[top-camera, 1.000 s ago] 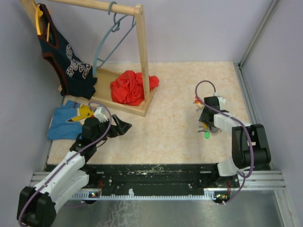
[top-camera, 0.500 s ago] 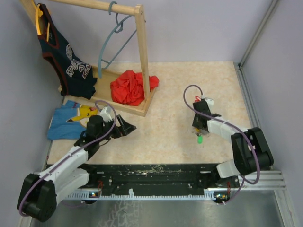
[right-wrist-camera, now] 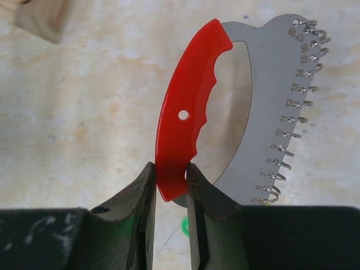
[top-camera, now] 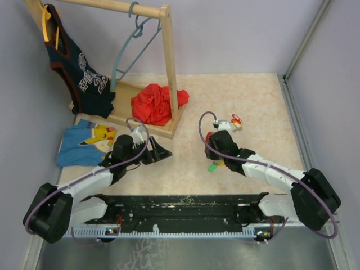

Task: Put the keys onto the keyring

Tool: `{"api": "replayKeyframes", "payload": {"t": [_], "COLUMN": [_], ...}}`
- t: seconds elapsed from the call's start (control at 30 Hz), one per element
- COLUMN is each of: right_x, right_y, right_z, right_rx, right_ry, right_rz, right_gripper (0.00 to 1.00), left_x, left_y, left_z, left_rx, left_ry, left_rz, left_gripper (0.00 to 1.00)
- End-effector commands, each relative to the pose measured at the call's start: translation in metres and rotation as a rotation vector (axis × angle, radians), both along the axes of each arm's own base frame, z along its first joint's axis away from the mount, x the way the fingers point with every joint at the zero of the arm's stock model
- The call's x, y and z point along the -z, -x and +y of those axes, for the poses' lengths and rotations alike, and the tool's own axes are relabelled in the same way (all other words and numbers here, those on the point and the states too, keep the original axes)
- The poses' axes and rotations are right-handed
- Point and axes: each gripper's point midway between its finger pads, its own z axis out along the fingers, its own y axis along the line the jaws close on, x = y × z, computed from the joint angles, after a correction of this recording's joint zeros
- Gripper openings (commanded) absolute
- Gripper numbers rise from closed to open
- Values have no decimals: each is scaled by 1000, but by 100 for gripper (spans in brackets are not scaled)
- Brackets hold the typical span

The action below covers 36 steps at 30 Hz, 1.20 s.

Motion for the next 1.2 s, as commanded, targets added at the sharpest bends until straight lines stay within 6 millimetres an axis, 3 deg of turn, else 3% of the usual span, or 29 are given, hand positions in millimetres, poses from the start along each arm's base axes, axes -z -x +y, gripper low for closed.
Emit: {"api": "replayKeyframes", "payload": {"t": [0.0, 0.3, 0.47, 0.67, 0.97, 1.1, 1.17], "right_x": [-39, -46, -50, -47, -42, -46, -47], "right_y": [-4, 18, 27, 34, 38, 39, 38], "right_z": [43, 91, 108, 120, 134, 137, 137], "right_rx": [-109, -288, -348, -390, -430, -443, -444], "right_ry": [-139, -205, -222, -219, -210, -212, -211], "right_rz": [-168, -250, -283, -291, -304, -319, -327], "right_gripper": [9, 9, 9, 8, 9, 11, 11], "left_x": [-36, -40, -32, -27, -12, -10, -10], "left_y": [-15, -29, -33, -36, -34, -31, -30], "left_z": [-21, -50, -68, -76, -82, -85, -85], "left_rx": [34, 77, 114, 115, 122, 126, 130], "left_ry": [90, 143, 157, 186, 186, 188, 182], "left_rz": [-72, -59, -24, -11, 19, 14, 3], "left_gripper": [97, 91, 85, 77, 55, 33, 28]}}
